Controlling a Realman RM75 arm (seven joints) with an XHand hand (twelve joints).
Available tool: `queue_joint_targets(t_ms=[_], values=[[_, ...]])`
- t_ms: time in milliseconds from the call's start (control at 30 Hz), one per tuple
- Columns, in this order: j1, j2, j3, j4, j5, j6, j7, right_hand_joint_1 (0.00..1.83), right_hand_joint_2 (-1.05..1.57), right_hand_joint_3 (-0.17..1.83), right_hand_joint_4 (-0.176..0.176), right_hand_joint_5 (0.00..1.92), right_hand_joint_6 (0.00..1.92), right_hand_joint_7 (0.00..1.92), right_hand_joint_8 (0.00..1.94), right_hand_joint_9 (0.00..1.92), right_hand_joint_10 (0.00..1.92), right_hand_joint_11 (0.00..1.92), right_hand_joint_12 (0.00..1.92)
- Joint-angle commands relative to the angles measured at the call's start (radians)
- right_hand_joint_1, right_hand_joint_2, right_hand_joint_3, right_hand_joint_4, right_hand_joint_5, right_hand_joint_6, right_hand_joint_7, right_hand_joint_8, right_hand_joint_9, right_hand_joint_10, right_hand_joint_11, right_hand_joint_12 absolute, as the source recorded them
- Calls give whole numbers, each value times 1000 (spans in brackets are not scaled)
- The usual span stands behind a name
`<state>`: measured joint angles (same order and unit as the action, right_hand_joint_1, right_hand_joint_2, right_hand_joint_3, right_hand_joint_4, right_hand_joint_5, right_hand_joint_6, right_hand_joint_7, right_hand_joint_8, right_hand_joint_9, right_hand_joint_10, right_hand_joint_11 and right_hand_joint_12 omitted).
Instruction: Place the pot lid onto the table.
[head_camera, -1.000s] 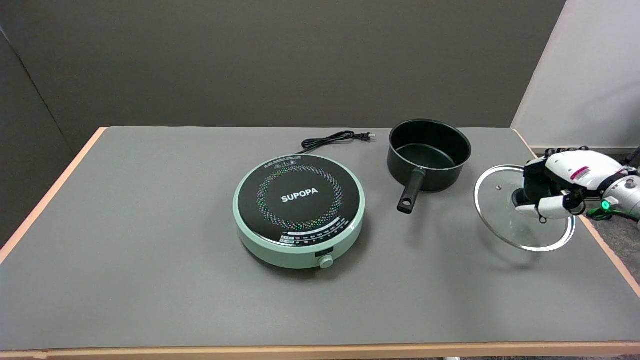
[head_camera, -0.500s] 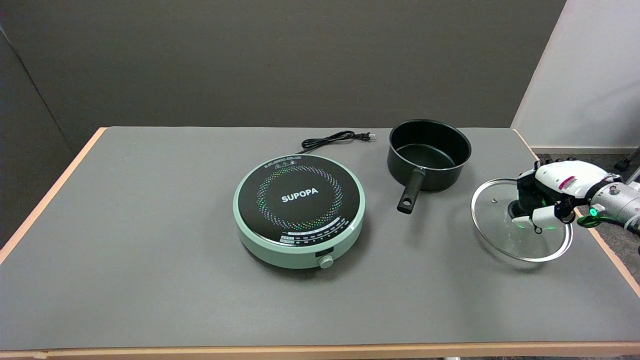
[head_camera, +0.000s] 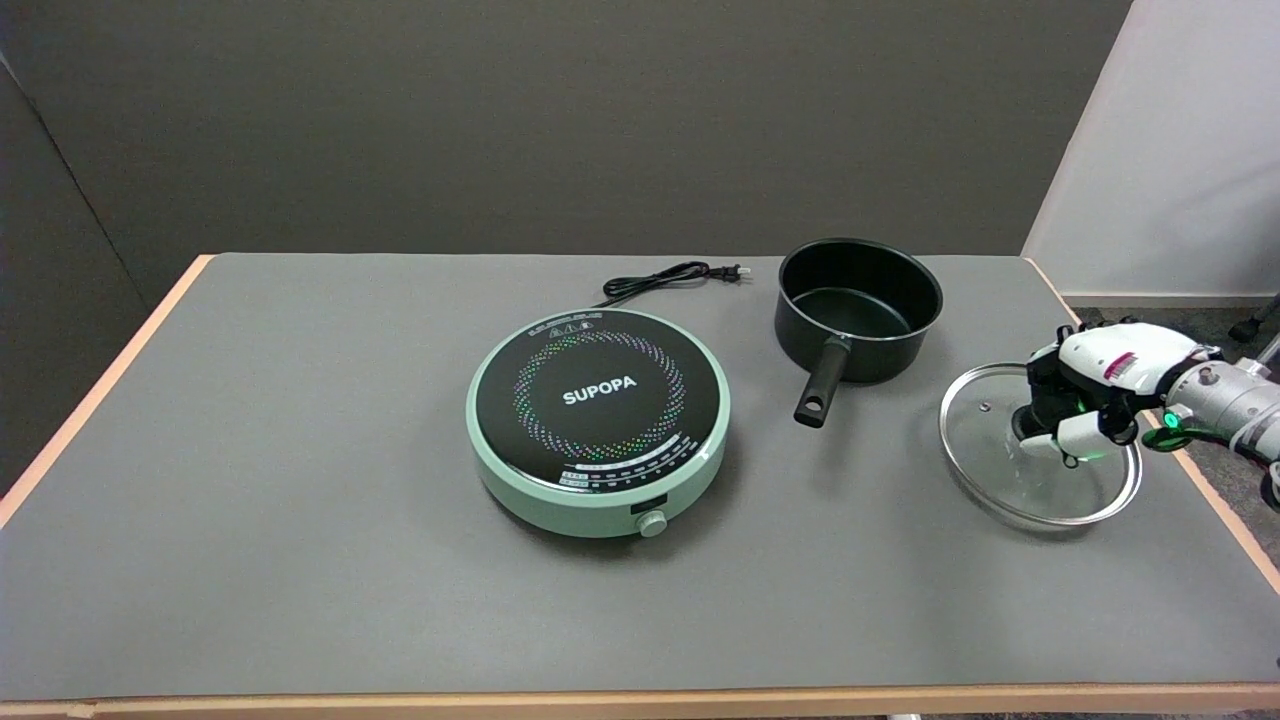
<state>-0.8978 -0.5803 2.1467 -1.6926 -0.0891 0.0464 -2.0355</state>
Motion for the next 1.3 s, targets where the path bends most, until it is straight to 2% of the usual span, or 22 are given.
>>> queue_joint_targets(t_ms=[33, 1300], values=[[61, 91, -72, 55, -2, 20, 36, 1223, 960, 406, -72, 775, 1301, 1037, 1084, 939, 1279, 758, 1411], [219, 171, -249, 186, 46, -26, 49, 1222, 975, 382, -73, 769, 1304, 1033, 1083, 939, 1244, 741, 1427]])
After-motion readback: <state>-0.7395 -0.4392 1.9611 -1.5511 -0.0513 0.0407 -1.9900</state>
